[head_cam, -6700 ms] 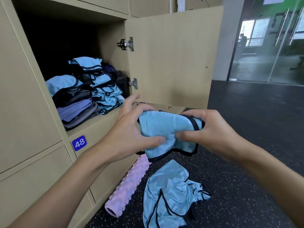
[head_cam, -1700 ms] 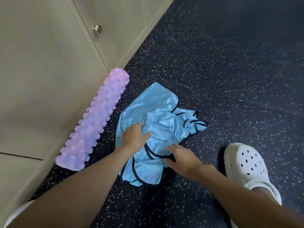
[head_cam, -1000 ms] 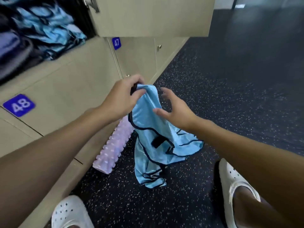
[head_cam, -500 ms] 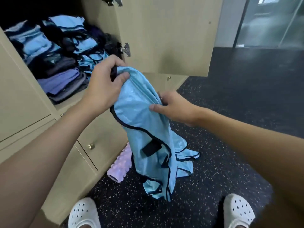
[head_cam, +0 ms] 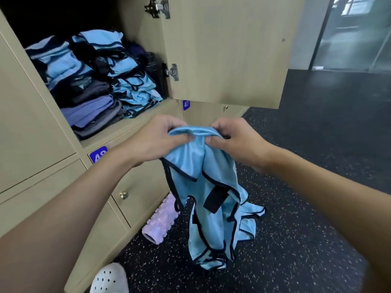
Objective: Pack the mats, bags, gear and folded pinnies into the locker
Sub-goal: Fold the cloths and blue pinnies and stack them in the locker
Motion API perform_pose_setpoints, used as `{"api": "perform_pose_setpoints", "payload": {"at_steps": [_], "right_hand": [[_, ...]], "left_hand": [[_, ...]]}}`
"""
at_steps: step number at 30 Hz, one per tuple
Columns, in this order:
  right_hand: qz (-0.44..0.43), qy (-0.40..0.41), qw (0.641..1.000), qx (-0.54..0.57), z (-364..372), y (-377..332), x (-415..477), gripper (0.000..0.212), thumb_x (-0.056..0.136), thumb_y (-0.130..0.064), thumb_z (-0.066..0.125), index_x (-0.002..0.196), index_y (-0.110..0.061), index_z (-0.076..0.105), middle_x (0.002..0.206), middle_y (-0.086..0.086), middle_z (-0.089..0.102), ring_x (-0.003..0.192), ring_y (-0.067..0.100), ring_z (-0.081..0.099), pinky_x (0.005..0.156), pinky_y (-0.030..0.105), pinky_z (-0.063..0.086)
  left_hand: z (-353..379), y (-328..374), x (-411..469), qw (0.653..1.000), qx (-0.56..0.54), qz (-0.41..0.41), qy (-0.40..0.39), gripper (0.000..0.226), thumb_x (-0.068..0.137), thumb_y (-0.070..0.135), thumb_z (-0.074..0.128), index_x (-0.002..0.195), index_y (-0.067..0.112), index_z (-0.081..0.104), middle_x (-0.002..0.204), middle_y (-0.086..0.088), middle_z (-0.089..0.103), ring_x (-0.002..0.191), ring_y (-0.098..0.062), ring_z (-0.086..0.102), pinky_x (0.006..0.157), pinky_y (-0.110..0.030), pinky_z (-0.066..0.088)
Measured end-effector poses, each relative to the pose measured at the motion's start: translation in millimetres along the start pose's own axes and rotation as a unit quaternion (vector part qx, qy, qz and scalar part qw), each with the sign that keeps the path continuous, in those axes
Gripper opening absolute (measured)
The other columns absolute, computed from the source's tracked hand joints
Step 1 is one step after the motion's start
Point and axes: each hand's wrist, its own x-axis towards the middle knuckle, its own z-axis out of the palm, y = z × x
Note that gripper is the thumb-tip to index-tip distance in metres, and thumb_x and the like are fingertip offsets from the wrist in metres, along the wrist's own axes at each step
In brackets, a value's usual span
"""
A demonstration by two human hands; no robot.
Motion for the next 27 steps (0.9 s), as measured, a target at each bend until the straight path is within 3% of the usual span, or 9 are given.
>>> {"api": "perform_pose_setpoints", "payload": {"at_steps": [4, 7, 9, 13, 16, 18, 21, 24, 27], "right_hand": [[0.033, -0.084, 0.996, 0.021, -1.7, 0.3, -6.2, 0.009, 0.094, -0.015, 0.066, 0.102, -0.014, 0.068, 0.095, 0.013, 0.074, 0.083, 0.024, 0.071, 0.076, 0.034, 0.059], [0.045, -0.085, 0.995, -0.027, -1.3, 3.9, -8.0, 0.024, 0.095, -0.016, 0.064, 0.073, -0.009, 0.062, 0.062, -0.005, 0.056, 0.052, 0.002, 0.048, 0.051, 0.015, 0.039], [0.051, -0.041, 0.998, -0.026, -1.3, 5.0, -6.4, 0.031, 0.095, -0.017, 0.064, 0.067, -0.005, 0.057, 0.055, -0.009, 0.044, 0.046, 0.002, 0.036, 0.046, 0.015, 0.030], [0.026, 0.024, 0.999, -0.008, 2.2, -3.1, -4.0, 0.026, 0.093, -0.016, 0.066, 0.084, 0.009, 0.064, 0.063, 0.007, 0.049, 0.052, 0.007, 0.038, 0.048, 0.019, 0.033], [0.017, 0.035, 0.999, 0.012, 3.6, -8.2, -3.8, 0.017, 0.091, -0.013, 0.068, 0.088, 0.005, 0.070, 0.079, 0.024, 0.067, 0.068, 0.016, 0.053, 0.064, 0.041, 0.050], [0.018, 0.038, 0.999, 0.028, 3.2, -7.8, -3.6, 0.014, 0.091, -0.010, 0.067, 0.090, 0.004, 0.071, 0.081, 0.025, 0.068, 0.069, 0.017, 0.054, 0.066, 0.043, 0.051], [0.020, 0.022, 0.997, 0.070, 1.7, -3.3, -4.5, 0.008, 0.092, -0.010, 0.066, 0.092, -0.002, 0.070, 0.075, 0.007, 0.064, 0.066, 0.008, 0.052, 0.061, 0.023, 0.046], [0.057, -0.048, 0.996, 0.049, -0.4, 7.3, -7.6, 0.013, 0.091, -0.016, 0.069, 0.098, -0.004, 0.070, 0.097, 0.021, 0.072, 0.078, 0.013, 0.060, 0.075, 0.033, 0.051], [0.065, -0.052, 0.996, 0.019, -2.2, 12.0, -8.5, 0.019, 0.093, -0.017, 0.067, 0.092, 0.003, 0.067, 0.087, 0.022, 0.067, 0.075, 0.019, 0.054, 0.071, 0.038, 0.044]], "left_hand": [[-13.3, 2.6, 6.3, 0.993, -0.016, 0.029, 0.110, 0.024, 0.094, 0.003, 0.060, 0.082, 0.020, 0.072, 0.072, 0.015, 0.066, 0.064, 0.004, 0.054, 0.059, -0.008, 0.041], [-19.5, -1.9, 10.1, 0.986, 0.037, 0.002, 0.165, 0.015, 0.096, 0.010, 0.060, 0.086, 0.013, 0.070, 0.082, 0.006, 0.066, 0.072, -0.003, 0.056, 0.061, -0.014, 0.042], [-21.4, -4.4, 9.2, 0.989, 0.079, -0.022, 0.124, 0.004, 0.094, 0.015, 0.065, 0.095, 0.016, 0.069, 0.092, 0.004, 0.066, 0.084, -0.010, 0.060, 0.069, -0.020, 0.044], [-2.0, 2.8, 0.6, 0.997, 0.011, -0.009, -0.075, 0.056, 0.079, 0.039, 0.077, 0.130, 0.026, 0.058, 0.121, 0.016, 0.065, 0.112, 0.005, 0.060, 0.098, -0.015, 0.044], [16.1, 1.1, 3.6, 0.997, -0.019, 0.026, -0.072, 0.023, 0.087, 0.022, 0.074, 0.108, 0.014, 0.071, 0.099, -0.003, 0.075, 0.089, -0.009, 0.069, 0.083, -0.021, 0.051], [17.4, -0.2, 5.3, 0.998, -0.038, 0.035, -0.037, 0.005, 0.089, 0.013, 0.073, 0.092, 0.009, 0.074, 0.085, -0.013, 0.073, 0.072, -0.014, 0.061, 0.070, -0.029, 0.047], [11.1, 1.7, 5.7, 0.997, -0.069, 0.038, 0.009, 0.005, 0.090, 0.007, 0.070, 0.091, 0.008, 0.074, 0.081, -0.006, 0.074, 0.069, -0.007, 0.062, 0.064, -0.019, 0.049], [0.6, 6.7, 6.0, 0.990, -0.116, 0.032, 0.073, 0.011, 0.092, 0.005, 0.066, 0.089, 0.012, 0.073, 0.081, -0.005, 0.075, 0.071, -0.010, 0.065, 0.066, -0.024, 0.053], [-13.9, 3.9, 8.4, 0.982, -0.121, 0.027, 0.144, 0.016, 0.093, 0.006, 0.065, 0.084, 0.018, 0.071, 0.080, -0.001, 0.073, 0.070, -0.010, 0.064, 0.067, -0.024, 0.053]]}}
